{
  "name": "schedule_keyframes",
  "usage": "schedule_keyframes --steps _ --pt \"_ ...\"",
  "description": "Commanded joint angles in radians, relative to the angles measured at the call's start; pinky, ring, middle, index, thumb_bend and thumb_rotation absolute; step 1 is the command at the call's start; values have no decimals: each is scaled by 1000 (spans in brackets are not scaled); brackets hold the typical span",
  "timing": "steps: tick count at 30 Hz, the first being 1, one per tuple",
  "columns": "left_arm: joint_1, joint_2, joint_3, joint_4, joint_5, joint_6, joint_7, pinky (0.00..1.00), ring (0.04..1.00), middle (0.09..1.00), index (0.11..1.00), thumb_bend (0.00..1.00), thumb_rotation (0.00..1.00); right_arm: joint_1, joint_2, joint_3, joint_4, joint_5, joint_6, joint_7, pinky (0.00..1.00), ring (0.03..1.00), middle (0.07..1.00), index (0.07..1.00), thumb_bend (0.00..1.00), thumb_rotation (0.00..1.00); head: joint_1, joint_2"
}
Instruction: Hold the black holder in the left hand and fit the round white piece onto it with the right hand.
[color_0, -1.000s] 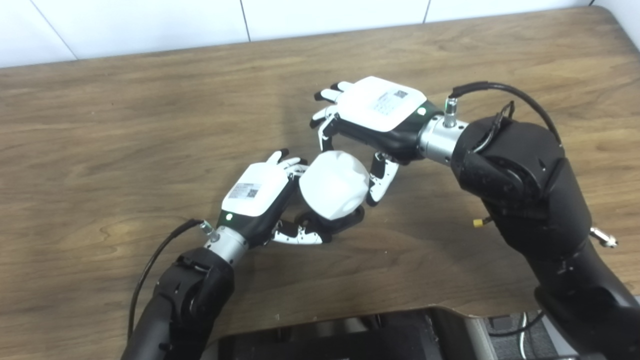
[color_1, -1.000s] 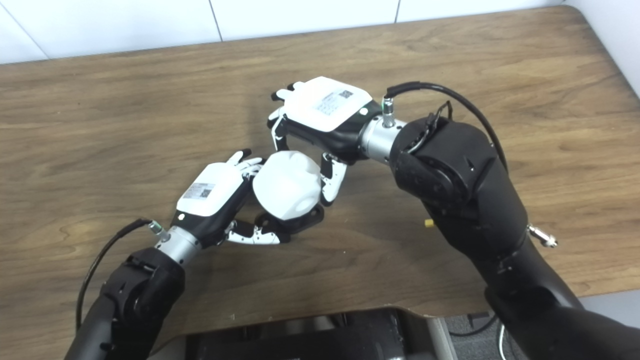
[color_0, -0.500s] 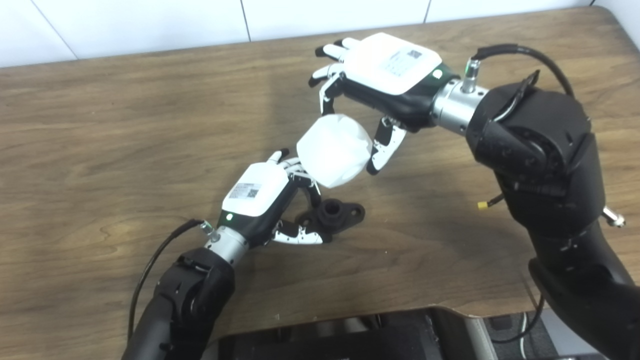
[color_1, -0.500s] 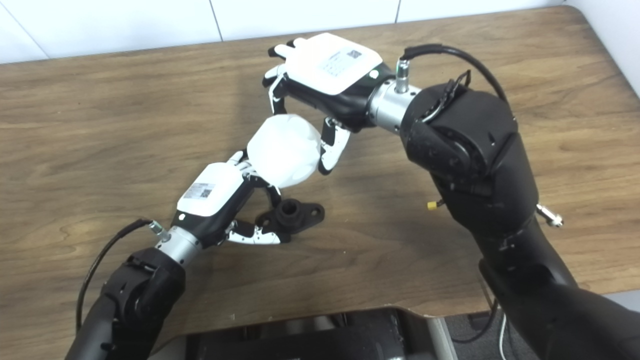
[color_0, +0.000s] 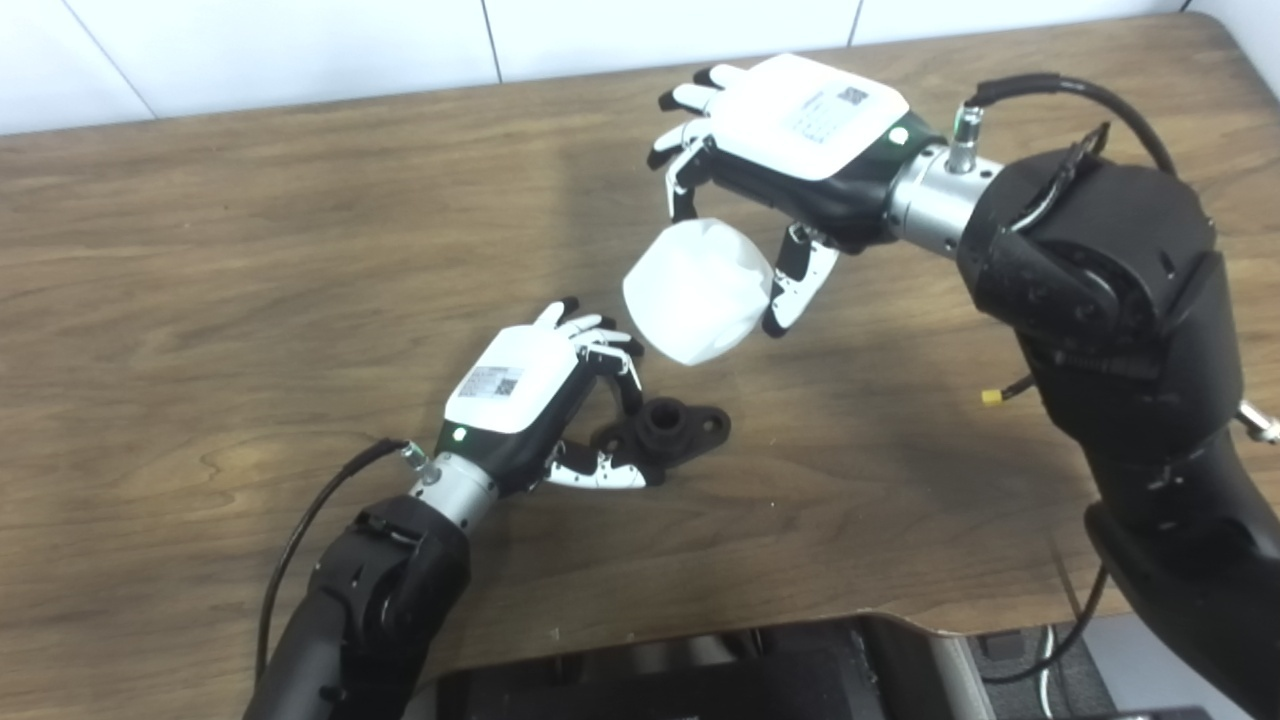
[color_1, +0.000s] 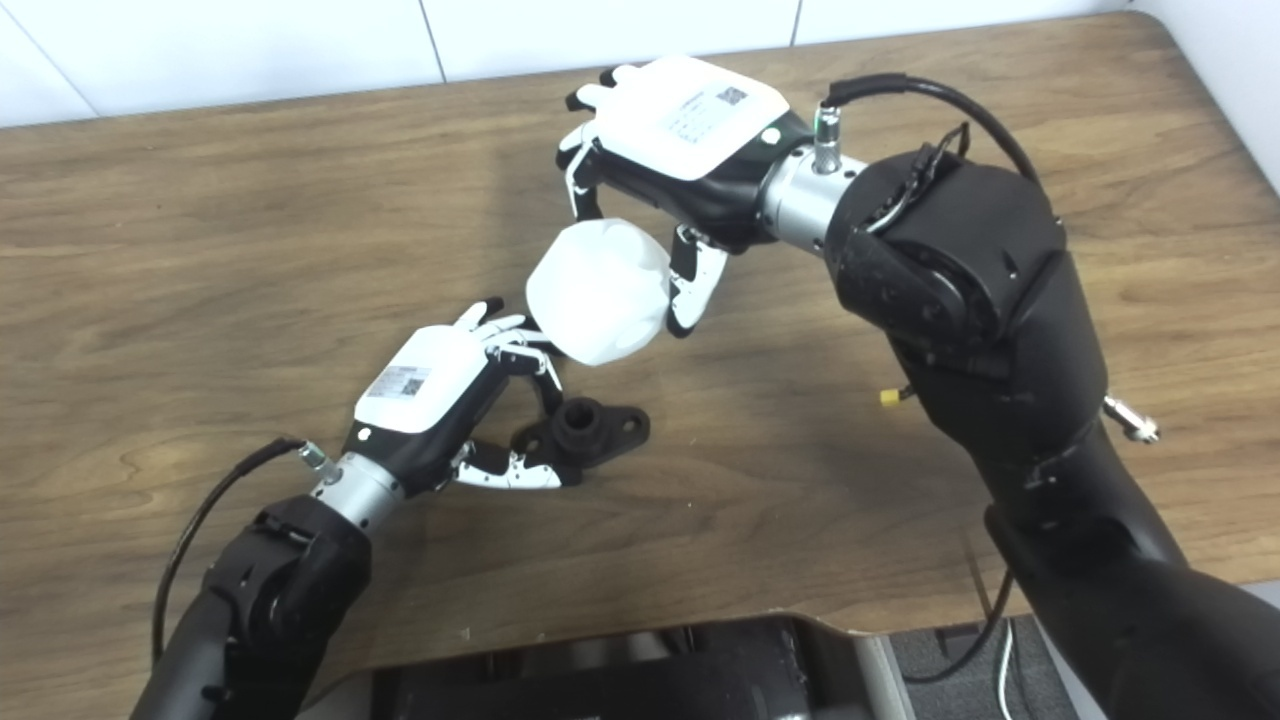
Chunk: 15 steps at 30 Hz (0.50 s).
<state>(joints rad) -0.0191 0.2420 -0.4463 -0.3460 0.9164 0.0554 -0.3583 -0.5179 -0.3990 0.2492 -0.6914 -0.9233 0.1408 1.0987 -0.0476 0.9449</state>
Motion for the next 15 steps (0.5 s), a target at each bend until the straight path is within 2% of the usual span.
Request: schedule_keyframes --steps 1,10,13,15 --pt "0 5 -7 15 27 12 -24 1000 895 795 485 524 61 -24 -18 -4 -28 4 -23 -14 1000 965 843 484 525 137 0 1" --pt "0 6 -7 14 28 10 -21 1000 894 792 485 524 61 12 -14 50 -38 -22 -69 17 1000 991 855 482 525 136 1 4" --pt "0 8 -6 15 28 8 -20 1000 895 792 485 524 61 16 -13 63 -45 -33 -100 12 1000 993 852 482 525 134 0 3" --pt "1 8 -6 16 30 7 -17 1000 894 791 485 524 61 14 -19 78 -50 -51 -148 -1 1000 985 846 482 524 135 0 3"
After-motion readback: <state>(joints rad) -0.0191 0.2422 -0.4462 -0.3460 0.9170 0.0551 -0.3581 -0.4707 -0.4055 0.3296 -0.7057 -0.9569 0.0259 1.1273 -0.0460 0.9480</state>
